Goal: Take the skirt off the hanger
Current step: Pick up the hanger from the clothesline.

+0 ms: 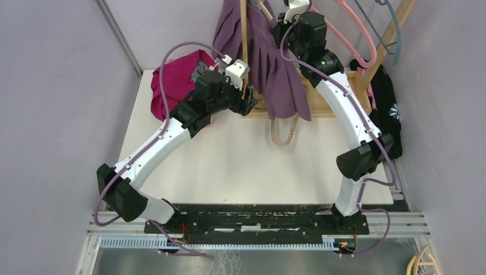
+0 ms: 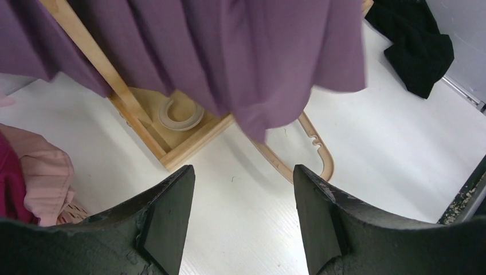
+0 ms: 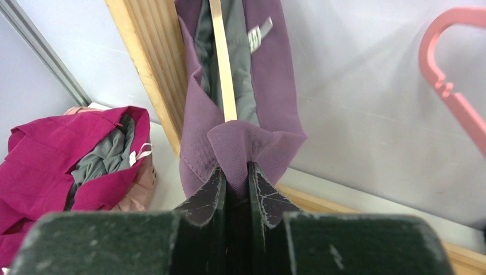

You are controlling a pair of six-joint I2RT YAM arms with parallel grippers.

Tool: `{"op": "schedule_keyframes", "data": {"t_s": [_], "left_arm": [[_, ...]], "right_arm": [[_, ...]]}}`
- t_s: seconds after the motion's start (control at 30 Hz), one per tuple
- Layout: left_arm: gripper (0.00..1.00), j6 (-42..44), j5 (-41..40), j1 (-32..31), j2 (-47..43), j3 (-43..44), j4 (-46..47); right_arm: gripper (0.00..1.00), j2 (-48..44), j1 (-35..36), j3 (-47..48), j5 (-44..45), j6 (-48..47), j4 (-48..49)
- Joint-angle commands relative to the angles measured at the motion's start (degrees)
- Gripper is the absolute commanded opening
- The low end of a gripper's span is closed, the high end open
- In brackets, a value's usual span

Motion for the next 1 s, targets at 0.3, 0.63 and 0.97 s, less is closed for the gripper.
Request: {"op": "schedule_keyframes", "data": {"t_s": [0.3, 0.63, 0.97], "left_arm": [[0.71, 3.08, -2.43, 0.14, -5.76, -2.45, 3.21], [0.71, 2.81, -3.02, 0.07, -5.65, -2.49, 2.62], [0.71, 3.4, -3.37, 0.15, -5.87, -3.41, 1.85]], "right_arm": [[0.01, -4.56, 1.48, 8.42, 6.49, -9.66, 19.16], [0.01, -6.35, 1.48, 9.14, 7.12, -12.61, 19.73], [0.01, -18.99, 1.48, -7.7, 7.52, -14.04, 20.34]]}}
